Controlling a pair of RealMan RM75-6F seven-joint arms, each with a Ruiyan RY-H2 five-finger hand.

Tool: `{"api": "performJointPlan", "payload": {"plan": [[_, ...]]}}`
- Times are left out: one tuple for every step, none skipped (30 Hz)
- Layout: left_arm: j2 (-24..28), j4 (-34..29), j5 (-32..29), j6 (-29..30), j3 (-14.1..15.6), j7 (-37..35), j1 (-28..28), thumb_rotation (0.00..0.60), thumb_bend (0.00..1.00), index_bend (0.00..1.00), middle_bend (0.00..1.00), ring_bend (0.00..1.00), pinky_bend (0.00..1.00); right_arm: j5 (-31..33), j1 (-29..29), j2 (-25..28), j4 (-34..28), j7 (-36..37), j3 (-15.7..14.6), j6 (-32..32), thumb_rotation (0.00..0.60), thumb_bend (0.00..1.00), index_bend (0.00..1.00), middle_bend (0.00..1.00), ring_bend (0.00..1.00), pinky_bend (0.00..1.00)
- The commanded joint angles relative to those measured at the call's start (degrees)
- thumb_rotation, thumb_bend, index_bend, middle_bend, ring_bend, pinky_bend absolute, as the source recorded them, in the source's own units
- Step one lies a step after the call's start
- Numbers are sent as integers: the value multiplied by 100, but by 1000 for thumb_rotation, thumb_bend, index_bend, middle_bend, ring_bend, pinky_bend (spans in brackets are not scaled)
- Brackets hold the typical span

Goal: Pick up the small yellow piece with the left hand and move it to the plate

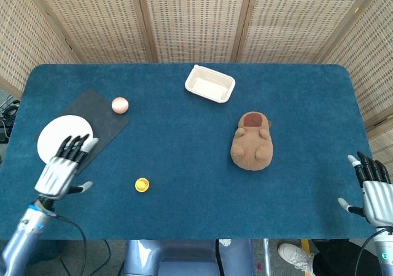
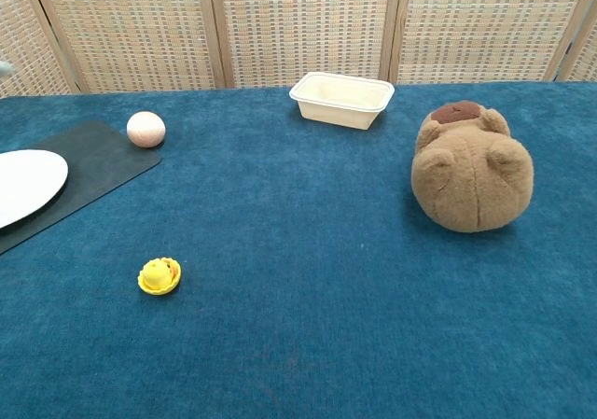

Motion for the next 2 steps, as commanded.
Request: {"api": "performJointPlan", "payload": {"plan": [[453, -259, -245, 577, 85, -336, 654, 600, 18, 0, 0, 0, 0, -36, -6, 9, 12, 26, -10, 18, 600, 0, 83, 0, 0, 0], [485, -241, -242, 613, 91, -446, 716, 600, 18, 0, 0, 0, 0, -49, -7, 11, 15, 35, -11, 28, 600, 0, 82, 0, 0, 0]]}}
